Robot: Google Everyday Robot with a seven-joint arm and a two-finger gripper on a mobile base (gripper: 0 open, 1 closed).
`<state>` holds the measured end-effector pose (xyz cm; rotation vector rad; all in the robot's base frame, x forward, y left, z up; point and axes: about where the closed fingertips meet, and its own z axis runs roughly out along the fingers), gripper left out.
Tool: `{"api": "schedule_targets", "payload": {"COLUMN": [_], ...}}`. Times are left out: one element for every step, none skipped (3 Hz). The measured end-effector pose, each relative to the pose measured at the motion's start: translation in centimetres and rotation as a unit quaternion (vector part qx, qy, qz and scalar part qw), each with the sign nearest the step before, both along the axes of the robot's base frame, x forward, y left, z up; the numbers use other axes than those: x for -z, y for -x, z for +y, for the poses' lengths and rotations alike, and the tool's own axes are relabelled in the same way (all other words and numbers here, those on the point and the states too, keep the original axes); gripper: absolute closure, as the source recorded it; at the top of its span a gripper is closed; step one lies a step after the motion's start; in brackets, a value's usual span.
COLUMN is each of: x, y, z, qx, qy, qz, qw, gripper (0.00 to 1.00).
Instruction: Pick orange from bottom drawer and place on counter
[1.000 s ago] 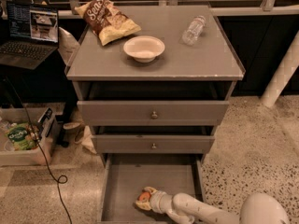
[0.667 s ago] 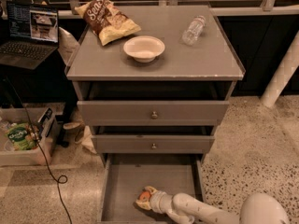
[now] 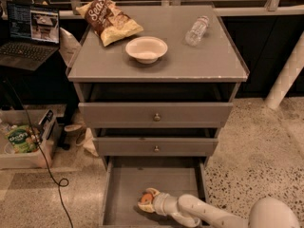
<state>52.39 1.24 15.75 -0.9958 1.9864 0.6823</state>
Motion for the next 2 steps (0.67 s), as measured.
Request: {"api": "schedule_targets", "payload": {"x": [-5.7, -11.9], "y": [0.5, 0.6], "z": [0.2, -0.3], "qx": [-0.058, -0.108], "qy": [-0.040, -0.062], "qz": [-0.017, -0.030], "qw": [0.9974, 0.9917], "gripper": [1.00, 1.00]}}
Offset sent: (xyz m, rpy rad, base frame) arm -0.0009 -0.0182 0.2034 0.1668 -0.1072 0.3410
